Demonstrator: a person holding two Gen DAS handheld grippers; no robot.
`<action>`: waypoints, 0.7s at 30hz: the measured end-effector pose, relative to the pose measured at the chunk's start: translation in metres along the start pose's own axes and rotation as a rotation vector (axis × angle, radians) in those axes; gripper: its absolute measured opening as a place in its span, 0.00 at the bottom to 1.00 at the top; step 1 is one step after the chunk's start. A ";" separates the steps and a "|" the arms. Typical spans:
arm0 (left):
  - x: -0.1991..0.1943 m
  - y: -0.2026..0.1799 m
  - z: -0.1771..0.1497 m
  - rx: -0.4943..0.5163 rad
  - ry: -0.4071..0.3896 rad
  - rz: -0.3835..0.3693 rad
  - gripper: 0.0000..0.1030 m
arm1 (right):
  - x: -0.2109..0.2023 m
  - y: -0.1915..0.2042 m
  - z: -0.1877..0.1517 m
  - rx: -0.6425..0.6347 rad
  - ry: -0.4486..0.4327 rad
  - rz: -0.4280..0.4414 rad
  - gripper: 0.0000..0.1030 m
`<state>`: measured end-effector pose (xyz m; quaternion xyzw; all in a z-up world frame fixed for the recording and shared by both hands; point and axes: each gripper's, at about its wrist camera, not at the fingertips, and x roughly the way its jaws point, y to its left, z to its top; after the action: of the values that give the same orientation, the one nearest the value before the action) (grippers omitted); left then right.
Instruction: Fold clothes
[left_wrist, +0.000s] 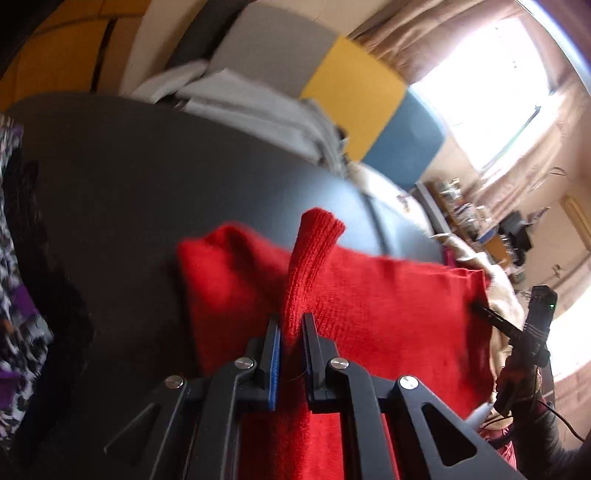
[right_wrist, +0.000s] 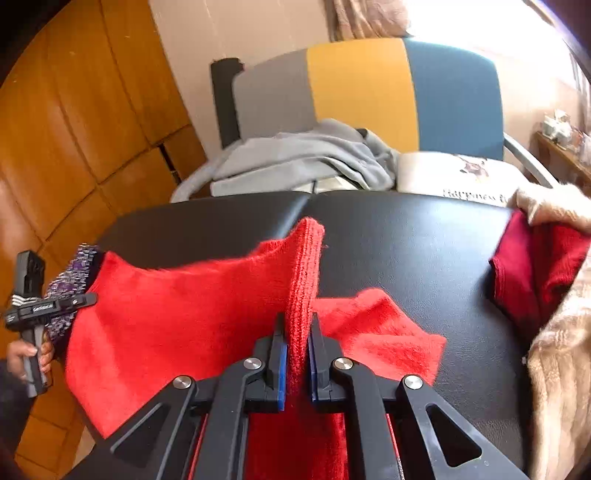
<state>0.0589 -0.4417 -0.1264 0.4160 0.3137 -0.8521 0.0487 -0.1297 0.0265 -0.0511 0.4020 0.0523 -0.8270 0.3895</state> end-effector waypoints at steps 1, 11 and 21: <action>0.000 0.003 -0.001 -0.014 0.003 0.002 0.08 | 0.010 -0.004 -0.005 0.022 0.026 -0.004 0.09; -0.011 0.014 -0.011 -0.126 -0.004 0.047 0.17 | 0.040 -0.020 -0.032 0.119 0.081 0.002 0.09; -0.042 -0.057 -0.041 0.030 -0.121 0.027 0.25 | -0.050 -0.059 -0.061 0.304 -0.022 0.223 0.48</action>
<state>0.0943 -0.3800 -0.0861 0.3685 0.2916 -0.8797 0.0728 -0.1131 0.1219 -0.0704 0.4506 -0.1225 -0.7814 0.4139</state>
